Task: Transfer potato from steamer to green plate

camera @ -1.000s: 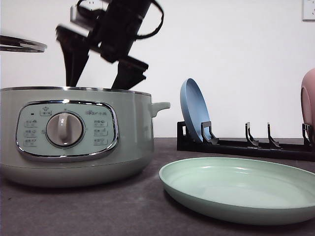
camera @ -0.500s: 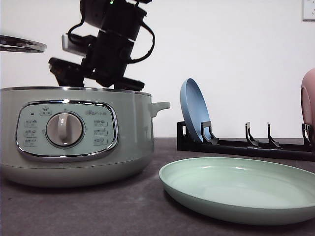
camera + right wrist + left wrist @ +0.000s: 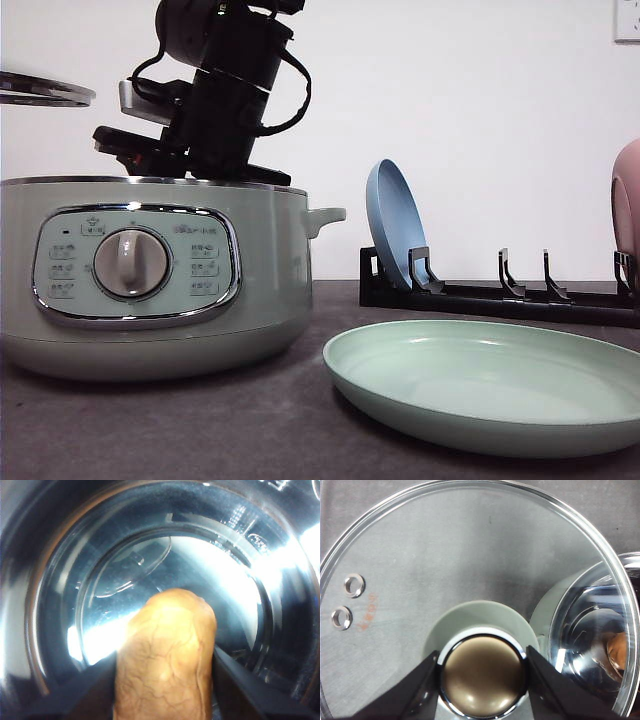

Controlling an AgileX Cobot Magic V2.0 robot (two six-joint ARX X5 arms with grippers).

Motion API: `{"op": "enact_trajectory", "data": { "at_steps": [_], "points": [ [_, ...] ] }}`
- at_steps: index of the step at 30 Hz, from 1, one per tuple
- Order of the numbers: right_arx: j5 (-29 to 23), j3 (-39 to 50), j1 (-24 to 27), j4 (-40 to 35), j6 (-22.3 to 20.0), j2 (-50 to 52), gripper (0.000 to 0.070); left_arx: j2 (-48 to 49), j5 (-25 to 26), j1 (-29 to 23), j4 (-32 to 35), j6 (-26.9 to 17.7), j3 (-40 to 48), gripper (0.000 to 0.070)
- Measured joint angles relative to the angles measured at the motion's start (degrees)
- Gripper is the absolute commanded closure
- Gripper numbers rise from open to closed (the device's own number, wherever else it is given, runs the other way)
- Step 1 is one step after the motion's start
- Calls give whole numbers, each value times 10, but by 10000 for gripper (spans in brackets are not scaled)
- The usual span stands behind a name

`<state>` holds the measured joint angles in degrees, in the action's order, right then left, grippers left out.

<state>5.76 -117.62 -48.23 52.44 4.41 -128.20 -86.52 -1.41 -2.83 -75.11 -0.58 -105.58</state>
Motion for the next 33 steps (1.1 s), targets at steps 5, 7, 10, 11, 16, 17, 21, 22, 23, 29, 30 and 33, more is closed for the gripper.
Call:
{"op": "enact_trajectory", "data": {
  "at_steps": [5, 7, 10, 11, 16, 17, 21, 22, 23, 29, 30, 33],
  "points": [
    [0, -16, 0, 21, -2, 0, 510, 0, 0, 0, 0, 0, 0, 697],
    [0, -39, 0, 36, -7, 0, 510, 0, 0, 0, 1, 0, 0, 697],
    [0, -86, 1, 63, -15, 1, 510, 0, 0, 0, 1, 0, 0, 697],
    [0, -104, 1, 75, -17, 2, 510, 0, 0, 0, 1, 0, 0, 697],
    [-4, -179, 3, 137, -34, 21, 546, 0, 0, 0, 1, 0, 0, 697],
    [-9, -186, 4, 143, -37, 32, 557, 0, 1, 0, 1, 0, 0, 697],
    [-27, -191, 13, 168, -47, 90, 573, 0, 17, 0, 1, 0, 0, 697],
    [-27, -191, 16, 177, -49, 103, 573, 0, 22, 0, 1, 0, 0, 697],
    [-27, -192, 20, 186, -51, 117, 573, 0, 26, 0, 1, 0, 0, 697],
    [-28, -191, 57, 235, -58, 188, 573, 0, 29, 6, 1, 0, 0, 697],
    [-28, -188, 65, 238, -58, 201, 573, 0, 29, 8, 1, 0, 0, 697],
    [-28, -161, 87, 238, -58, 253, 573, 0, 29, 15, 1, 0, 0, 697]
  ]
}}
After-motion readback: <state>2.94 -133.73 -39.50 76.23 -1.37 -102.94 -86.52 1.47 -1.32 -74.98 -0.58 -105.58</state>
